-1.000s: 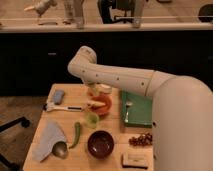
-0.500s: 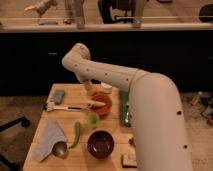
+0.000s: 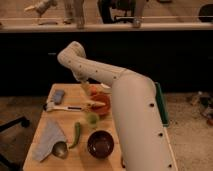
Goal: Place apple in plastic cup
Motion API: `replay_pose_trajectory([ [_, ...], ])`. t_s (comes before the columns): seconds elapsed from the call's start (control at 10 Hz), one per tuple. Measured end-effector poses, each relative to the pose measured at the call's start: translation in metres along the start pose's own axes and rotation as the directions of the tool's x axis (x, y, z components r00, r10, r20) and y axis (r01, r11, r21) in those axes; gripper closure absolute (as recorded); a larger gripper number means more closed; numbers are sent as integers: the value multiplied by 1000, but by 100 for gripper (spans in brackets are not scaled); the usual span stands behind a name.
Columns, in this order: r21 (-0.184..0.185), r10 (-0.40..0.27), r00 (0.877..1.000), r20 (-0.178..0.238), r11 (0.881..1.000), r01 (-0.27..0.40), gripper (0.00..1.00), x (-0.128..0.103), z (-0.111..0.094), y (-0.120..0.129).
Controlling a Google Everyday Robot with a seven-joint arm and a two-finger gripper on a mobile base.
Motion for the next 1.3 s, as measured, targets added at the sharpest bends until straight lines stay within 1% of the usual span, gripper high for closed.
replay_pose_trajectory([
  [0.1, -27, 52, 999, -5, 998, -52, 20, 4, 5, 0],
  [0.2, -62, 131, 991, -8, 989, -132, 20, 6, 12, 2],
  [0.4, -106, 240, 971, -10, 965, -239, 20, 15, 22, 4],
  [0.5, -111, 252, 968, -8, 961, -252, 20, 19, 23, 4],
  [0.7, -108, 249, 969, 0, 963, -247, 20, 14, 22, 3],
  [1.1, -110, 250, 968, 0, 962, -249, 20, 16, 23, 4],
  [1.2, -124, 259, 966, 15, 959, -255, 20, 15, 24, 5],
  [1.3, -152, 278, 959, 54, 952, -267, 20, 17, 27, 5],
])
